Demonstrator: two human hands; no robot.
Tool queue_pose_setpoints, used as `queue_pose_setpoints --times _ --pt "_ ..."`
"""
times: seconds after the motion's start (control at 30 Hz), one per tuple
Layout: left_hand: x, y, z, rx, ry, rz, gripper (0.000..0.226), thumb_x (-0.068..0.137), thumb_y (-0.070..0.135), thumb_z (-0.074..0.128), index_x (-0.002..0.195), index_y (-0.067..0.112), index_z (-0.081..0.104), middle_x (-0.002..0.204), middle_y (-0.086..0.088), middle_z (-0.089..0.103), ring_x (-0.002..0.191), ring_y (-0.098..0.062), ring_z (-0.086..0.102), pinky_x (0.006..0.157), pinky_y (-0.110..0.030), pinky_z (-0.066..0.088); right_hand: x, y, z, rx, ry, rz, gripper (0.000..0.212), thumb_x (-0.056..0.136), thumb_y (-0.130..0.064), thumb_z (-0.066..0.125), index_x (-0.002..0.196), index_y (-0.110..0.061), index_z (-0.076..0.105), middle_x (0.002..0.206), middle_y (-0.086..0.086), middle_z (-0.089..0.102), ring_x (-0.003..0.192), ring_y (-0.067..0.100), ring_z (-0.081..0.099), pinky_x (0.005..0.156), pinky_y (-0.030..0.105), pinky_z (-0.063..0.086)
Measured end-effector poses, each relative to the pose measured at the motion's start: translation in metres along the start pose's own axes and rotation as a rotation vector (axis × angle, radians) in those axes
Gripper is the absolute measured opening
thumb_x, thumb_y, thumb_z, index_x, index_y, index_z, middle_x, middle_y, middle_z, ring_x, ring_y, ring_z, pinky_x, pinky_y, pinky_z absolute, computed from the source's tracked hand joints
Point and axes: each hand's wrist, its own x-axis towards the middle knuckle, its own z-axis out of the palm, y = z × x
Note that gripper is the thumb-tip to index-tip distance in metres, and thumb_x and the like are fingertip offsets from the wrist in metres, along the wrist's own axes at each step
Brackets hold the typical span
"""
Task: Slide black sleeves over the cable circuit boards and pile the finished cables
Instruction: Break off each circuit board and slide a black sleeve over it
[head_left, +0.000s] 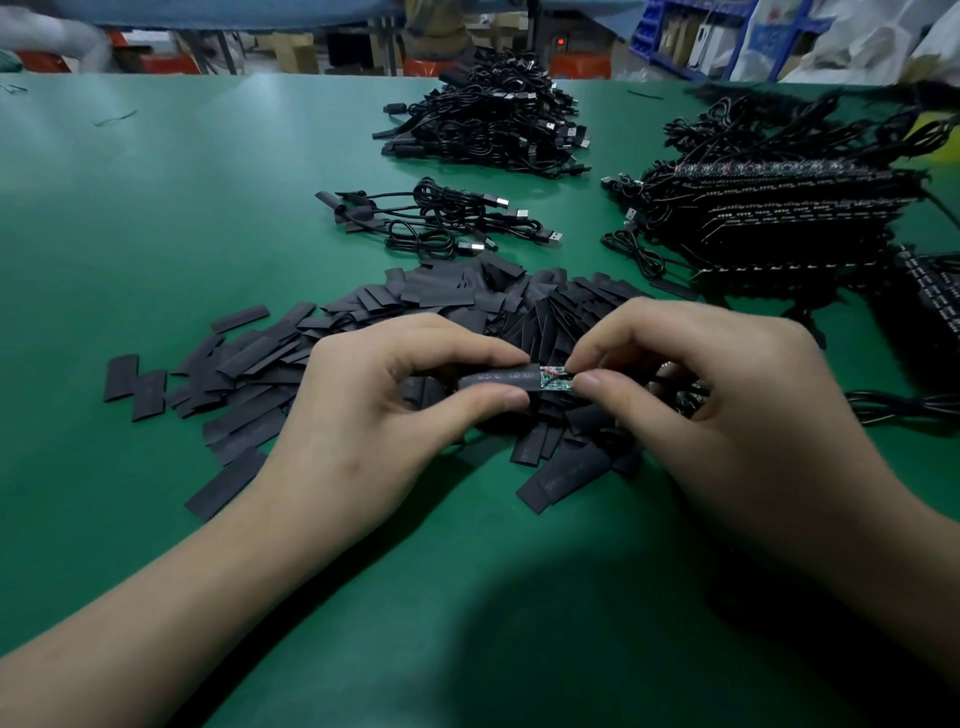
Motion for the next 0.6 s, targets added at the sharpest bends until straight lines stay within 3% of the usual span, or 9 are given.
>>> queue_pose_setpoints --times 0.17,0.3,0.6 --pt "-0.0029 0.0004 0.0029 -0.021 0.004 0.002 0.022 0.081 0.035 0.079 0.101 0.025 0.080 0.094 0.013 0.077 0.093 -0.010 0.072 0.086 -0.030 0.055 -0.0016 -0.0019 0.0001 0.014 0.034 -0.042 0.002 0.089 -0.020 0.074 0.089 -0.022 0.074 0.079 -0.013 0.068 0.072 0.007 0.062 0.064 0.022 0.046" --pt "-0.0042 -0.0011 0.0037 -0.067 0.026 -0.027 0.023 0.079 0.035 0.079 0.101 0.028 0.080 0.091 0.018 0.077 0.083 0.000 0.071 0.080 -0.023 0.057 -0.0023 -0.0015 -0.0001 0.014 0.042 -0.051 0.006 0.088 -0.016 0.078 0.089 -0.021 0.075 0.079 -0.013 0.069 0.073 0.005 0.062 0.065 0.020 0.047" --pt "-0.0052 -0.0014 0.0063 -0.139 0.015 -0.064 0.021 0.080 0.033 0.079 0.100 0.030 0.079 0.089 0.015 0.078 0.079 0.002 0.070 0.076 -0.019 0.055 -0.0055 0.0025 0.0013 -0.029 0.053 -0.122 0.005 0.089 -0.011 0.077 0.089 -0.015 0.074 0.084 -0.004 0.071 0.078 0.012 0.066 0.069 0.030 0.049"
